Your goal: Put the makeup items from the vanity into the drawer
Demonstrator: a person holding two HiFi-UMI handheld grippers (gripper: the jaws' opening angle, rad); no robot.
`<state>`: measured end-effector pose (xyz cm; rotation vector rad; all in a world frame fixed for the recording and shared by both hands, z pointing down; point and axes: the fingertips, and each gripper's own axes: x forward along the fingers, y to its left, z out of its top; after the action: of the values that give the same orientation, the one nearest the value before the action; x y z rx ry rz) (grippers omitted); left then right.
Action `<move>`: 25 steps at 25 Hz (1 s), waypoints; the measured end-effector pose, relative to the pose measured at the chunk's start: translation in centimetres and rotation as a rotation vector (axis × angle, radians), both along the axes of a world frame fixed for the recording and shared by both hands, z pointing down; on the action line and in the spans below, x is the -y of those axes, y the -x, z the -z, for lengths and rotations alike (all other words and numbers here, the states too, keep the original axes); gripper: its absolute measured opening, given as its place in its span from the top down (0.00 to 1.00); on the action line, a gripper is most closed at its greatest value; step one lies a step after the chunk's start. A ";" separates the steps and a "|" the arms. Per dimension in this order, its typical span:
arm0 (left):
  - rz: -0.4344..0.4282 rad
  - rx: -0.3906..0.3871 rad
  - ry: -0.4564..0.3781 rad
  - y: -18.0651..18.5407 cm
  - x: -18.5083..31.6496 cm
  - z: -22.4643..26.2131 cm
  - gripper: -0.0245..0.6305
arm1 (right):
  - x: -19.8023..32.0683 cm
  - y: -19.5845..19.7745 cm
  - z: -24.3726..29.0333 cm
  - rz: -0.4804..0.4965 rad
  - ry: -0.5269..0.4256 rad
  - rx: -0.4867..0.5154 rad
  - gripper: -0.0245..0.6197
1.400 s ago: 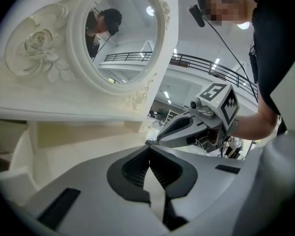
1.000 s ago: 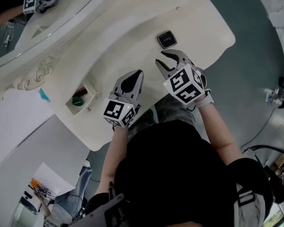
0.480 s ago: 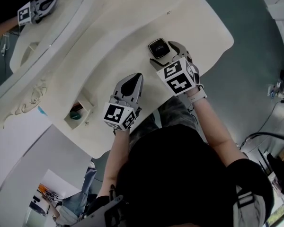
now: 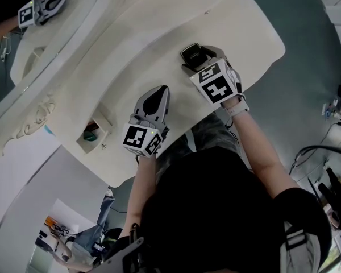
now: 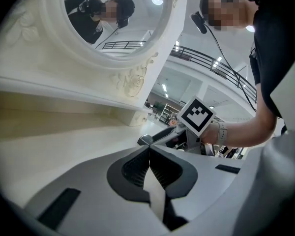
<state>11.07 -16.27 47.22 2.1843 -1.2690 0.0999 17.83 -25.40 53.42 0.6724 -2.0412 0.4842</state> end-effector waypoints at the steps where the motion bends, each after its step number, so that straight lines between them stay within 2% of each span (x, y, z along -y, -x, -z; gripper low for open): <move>1: 0.004 0.001 -0.001 0.1 -0.2 0.0 0.94 | -0.1 0.0 0.0 0.014 -0.001 -0.002 0.42; 8: 0.044 0.003 -0.020 1.6 -1.7 0.9 0.94 | -2.7 3.0 1.8 0.070 0.059 0.101 0.42; 18: 0.184 0.018 -0.048 5.8 -5.9 2.4 0.94 | -8.0 11.3 5.9 0.306 0.044 0.173 0.42; 25: 0.325 0.026 -0.066 9.9 -9.8 3.1 0.94 | -12.6 17.7 8.2 0.485 0.050 0.222 0.42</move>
<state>1.15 -6.45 44.10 2.0049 -1.6444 -0.0453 0.15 -12.80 45.22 0.0803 -2.2953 0.3315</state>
